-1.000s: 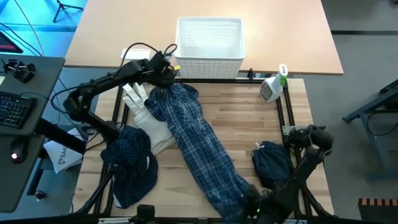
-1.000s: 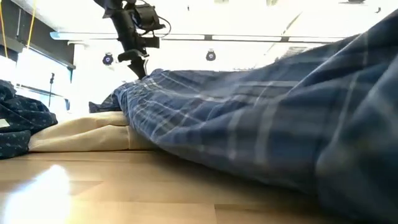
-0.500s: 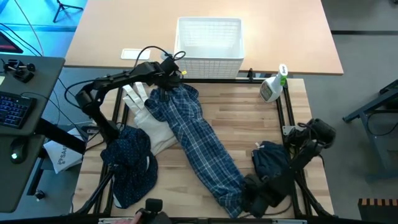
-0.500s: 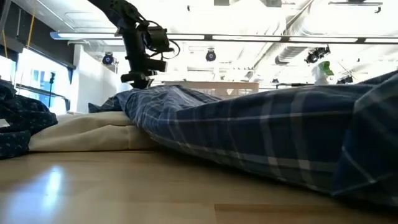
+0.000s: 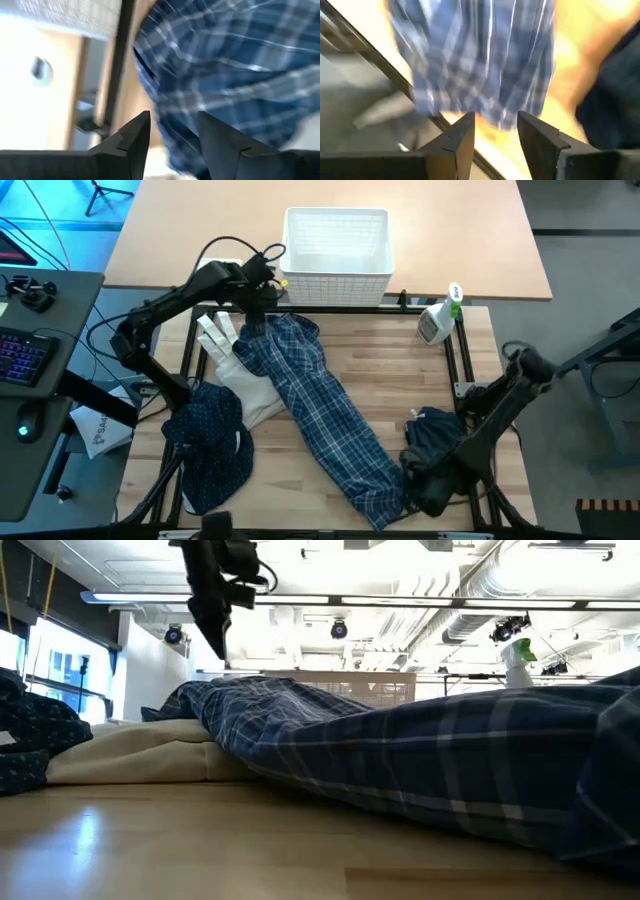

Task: Fold Laundry from Bin
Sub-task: Fold the blue checkered long sleeve

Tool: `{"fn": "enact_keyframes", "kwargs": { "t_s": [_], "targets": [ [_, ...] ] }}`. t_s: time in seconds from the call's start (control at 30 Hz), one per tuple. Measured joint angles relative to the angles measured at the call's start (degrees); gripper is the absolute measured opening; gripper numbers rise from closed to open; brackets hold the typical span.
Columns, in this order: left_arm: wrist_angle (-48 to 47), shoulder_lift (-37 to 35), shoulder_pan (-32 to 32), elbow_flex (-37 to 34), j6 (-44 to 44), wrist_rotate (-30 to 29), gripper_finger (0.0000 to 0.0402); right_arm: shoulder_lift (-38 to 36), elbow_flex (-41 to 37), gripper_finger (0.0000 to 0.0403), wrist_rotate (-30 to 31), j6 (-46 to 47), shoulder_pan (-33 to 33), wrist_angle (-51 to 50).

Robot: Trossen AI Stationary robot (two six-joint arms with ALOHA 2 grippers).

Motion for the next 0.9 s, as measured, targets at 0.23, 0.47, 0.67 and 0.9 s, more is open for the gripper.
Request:
{"fn": "enact_keyframes", "kwargs": {
  "t_s": [0.23, 0.47, 0.67, 0.9],
  "targets": [
    [-10.92, -0.95, 5.15, -5.03, -5.04, 5.52, 0.017, -4.66, 0.01, 0.0158, 14.52, -5.21, -5.25, -5.1],
    [-4.63, -0.88, 9.89, -16.68, -0.11, 3.73, 0.0205, -4.51, -3.57, 0.0158, 12.37, -26.88, -15.03, 2.91],
    [7.07, -0.88, 10.73, -23.7, 1.45, 2.91, 0.0224, -4.7, -3.6, 0.0158, 11.08, -37.16, -19.4, 4.08],
    [13.07, -0.88, 8.98, -26.35, 11.87, 8.17, 0.0147, -4.07, -3.6, 0.0157, 2.39, -48.74, -23.94, 11.58]
  ]
}}
